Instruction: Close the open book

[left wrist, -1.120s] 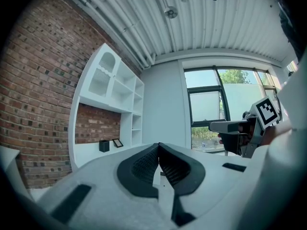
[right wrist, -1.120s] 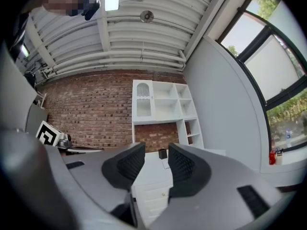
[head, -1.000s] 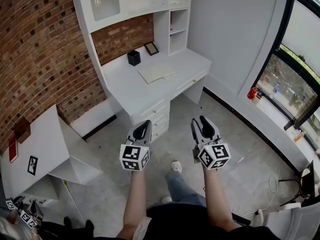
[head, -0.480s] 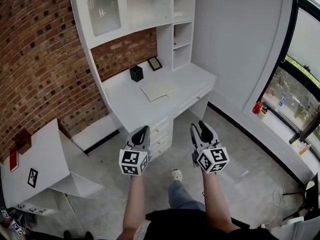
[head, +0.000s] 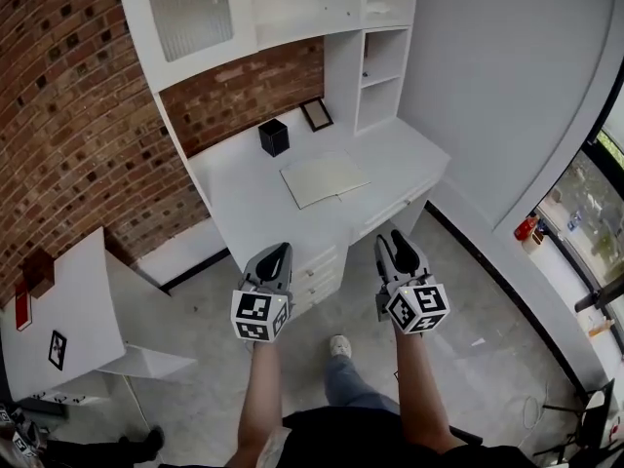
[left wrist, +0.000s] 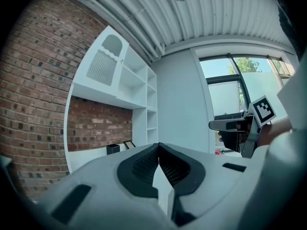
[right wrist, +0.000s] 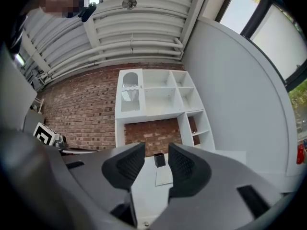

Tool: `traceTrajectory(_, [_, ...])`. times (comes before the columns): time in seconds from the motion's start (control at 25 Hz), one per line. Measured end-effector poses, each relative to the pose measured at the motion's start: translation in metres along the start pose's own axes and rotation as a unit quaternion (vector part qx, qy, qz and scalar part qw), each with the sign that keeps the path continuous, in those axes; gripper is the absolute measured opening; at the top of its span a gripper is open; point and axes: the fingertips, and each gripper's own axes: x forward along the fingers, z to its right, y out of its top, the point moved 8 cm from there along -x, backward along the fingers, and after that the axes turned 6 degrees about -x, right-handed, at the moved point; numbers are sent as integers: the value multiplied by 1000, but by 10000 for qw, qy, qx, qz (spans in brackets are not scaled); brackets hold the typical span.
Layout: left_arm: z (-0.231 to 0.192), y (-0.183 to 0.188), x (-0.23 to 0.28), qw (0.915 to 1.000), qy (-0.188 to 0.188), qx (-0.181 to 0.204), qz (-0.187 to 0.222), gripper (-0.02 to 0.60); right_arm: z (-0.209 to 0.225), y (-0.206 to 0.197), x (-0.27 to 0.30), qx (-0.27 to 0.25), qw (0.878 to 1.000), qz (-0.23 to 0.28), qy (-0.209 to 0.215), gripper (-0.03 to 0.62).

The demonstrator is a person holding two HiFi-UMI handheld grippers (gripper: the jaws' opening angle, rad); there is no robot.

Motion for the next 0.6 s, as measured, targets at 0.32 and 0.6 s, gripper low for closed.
traceTrajectory(0.32, [-47,9,102,9992,382,-118,-65,9,62,-11,122,93,9991,-207,352,130])
traceTrajectory(0.6, [-76,5,166,9969,737,-230,-165,8,98,-31,202,164,9959,-446,765,130])
